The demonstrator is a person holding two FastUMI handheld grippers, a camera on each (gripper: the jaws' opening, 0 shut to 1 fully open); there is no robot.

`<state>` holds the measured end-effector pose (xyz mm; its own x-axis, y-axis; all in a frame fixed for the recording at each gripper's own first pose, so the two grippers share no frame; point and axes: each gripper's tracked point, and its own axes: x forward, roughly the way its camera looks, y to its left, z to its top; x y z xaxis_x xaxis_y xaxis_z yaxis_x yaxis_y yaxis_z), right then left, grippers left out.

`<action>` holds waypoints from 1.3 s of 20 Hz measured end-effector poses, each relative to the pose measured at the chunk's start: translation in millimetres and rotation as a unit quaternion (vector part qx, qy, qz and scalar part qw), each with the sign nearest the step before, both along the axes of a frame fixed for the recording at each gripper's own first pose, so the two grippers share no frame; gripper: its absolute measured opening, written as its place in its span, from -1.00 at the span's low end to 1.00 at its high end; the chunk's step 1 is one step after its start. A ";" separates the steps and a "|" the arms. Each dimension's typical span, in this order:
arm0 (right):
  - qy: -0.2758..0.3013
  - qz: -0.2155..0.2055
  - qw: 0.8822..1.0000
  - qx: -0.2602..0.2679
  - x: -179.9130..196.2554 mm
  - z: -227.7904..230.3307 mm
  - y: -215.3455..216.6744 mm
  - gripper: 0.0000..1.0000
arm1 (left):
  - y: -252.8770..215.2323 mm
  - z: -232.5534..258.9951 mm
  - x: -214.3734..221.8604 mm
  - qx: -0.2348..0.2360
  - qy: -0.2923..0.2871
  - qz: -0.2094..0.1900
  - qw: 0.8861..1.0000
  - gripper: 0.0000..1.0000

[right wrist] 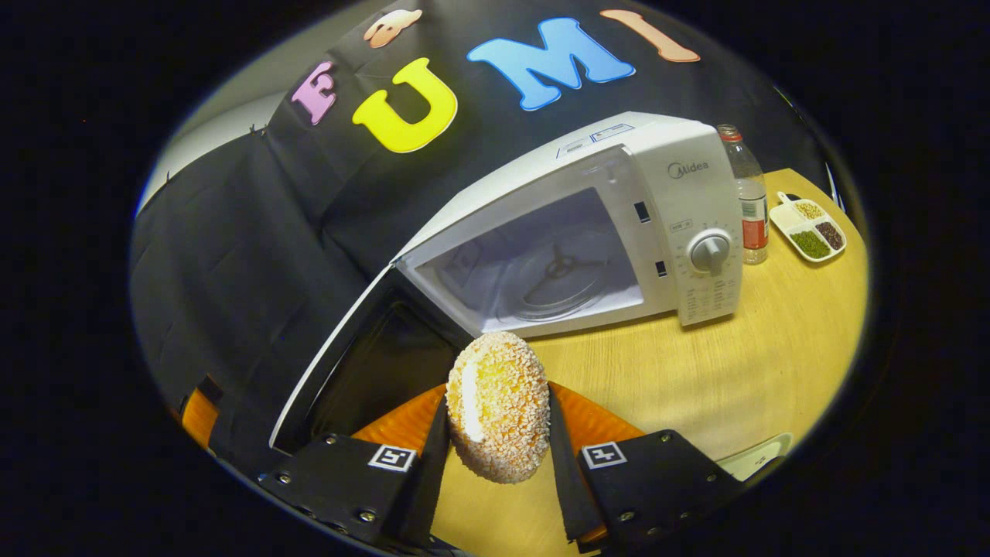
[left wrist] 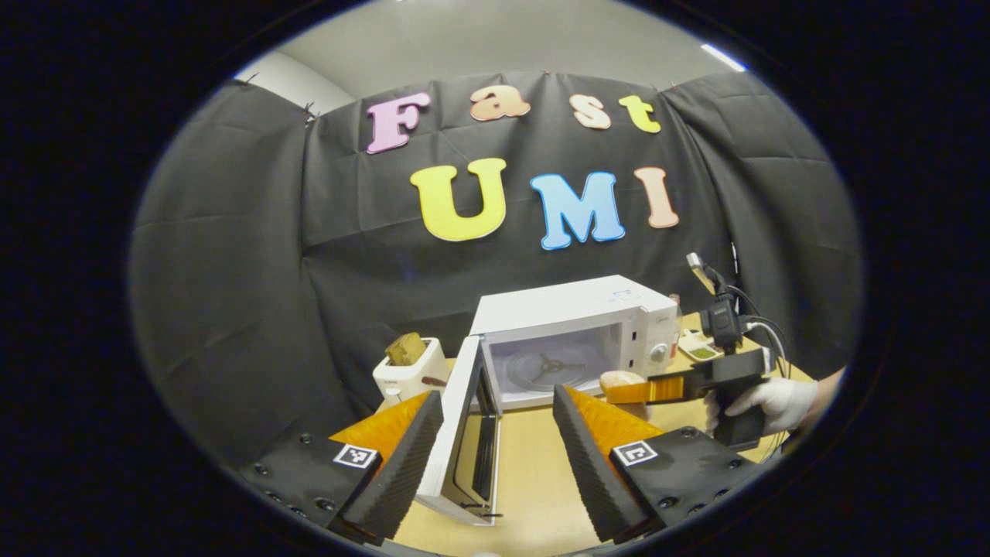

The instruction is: Open the microwave oven with the left hand, put the food in, and close the microwave oven.

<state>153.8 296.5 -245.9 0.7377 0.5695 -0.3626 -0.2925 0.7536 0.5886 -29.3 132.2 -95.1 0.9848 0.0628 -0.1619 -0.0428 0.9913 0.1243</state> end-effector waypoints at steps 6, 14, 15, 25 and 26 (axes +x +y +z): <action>-0.005 -0.075 0.997 0.024 77.7 -4.7 32.5 0.26 | 15.7 -19.7 12.6 -0.020 0.010 0.005 1.000 0.90; -0.052 -0.207 0.977 0.016 173.8 -17.2 41.4 0.26 | 34.4 -36.9 34.1 -0.032 0.009 0.001 0.999 0.89; -0.061 -0.220 0.973 0.010 180.5 -19.5 39.8 0.25 | 33.7 -37.2 36.5 -0.039 0.006 0.000 0.999 0.89; -0.110 -0.314 0.942 -0.053 203.7 -22.7 24.3 0.74 | 35.5 -36.2 26.2 -0.001 0.001 -0.002 1.000 0.90; -0.115 -0.319 0.939 -0.055 203.6 -19.8 21.3 0.88 | 34.9 -35.8 24.1 -0.003 0.000 -0.002 1.000 0.90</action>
